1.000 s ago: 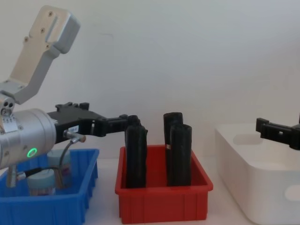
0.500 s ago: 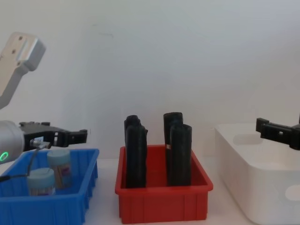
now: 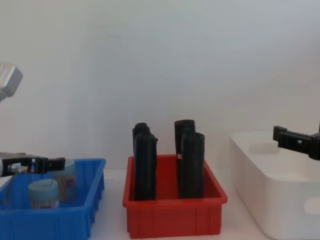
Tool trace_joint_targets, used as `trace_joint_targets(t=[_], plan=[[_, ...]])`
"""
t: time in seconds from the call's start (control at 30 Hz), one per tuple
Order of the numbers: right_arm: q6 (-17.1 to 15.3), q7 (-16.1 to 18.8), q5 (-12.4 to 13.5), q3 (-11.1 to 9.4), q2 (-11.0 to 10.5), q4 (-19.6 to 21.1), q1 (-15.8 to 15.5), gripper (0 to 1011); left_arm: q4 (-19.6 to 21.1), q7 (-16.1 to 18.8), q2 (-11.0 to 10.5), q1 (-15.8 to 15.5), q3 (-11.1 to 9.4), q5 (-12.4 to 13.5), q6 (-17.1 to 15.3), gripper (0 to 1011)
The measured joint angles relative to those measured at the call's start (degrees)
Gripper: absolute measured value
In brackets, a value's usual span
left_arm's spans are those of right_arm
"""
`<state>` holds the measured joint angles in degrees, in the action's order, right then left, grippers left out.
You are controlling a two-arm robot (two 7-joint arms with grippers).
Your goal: Pick the cotton swabs from the blue box and place them into the white box.
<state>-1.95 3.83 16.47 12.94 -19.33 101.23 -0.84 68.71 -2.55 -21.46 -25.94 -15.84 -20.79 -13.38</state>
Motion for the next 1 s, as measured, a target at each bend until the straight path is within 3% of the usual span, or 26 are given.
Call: trace_joint_targets(t=[0.5,1.0], plan=[[0.0,0.0,0.0,0.0,0.0,0.0,0.0,1002,-5.4,-1.7,0.5,-1.5,0.7,-1.0,-0.7,1000],[0.0,0.0,0.0,0.0,0.0,0.0,0.0,1002,-5.8,-3.4,0.7,-1.2,0.8,-2.4,-0.7,1000]])
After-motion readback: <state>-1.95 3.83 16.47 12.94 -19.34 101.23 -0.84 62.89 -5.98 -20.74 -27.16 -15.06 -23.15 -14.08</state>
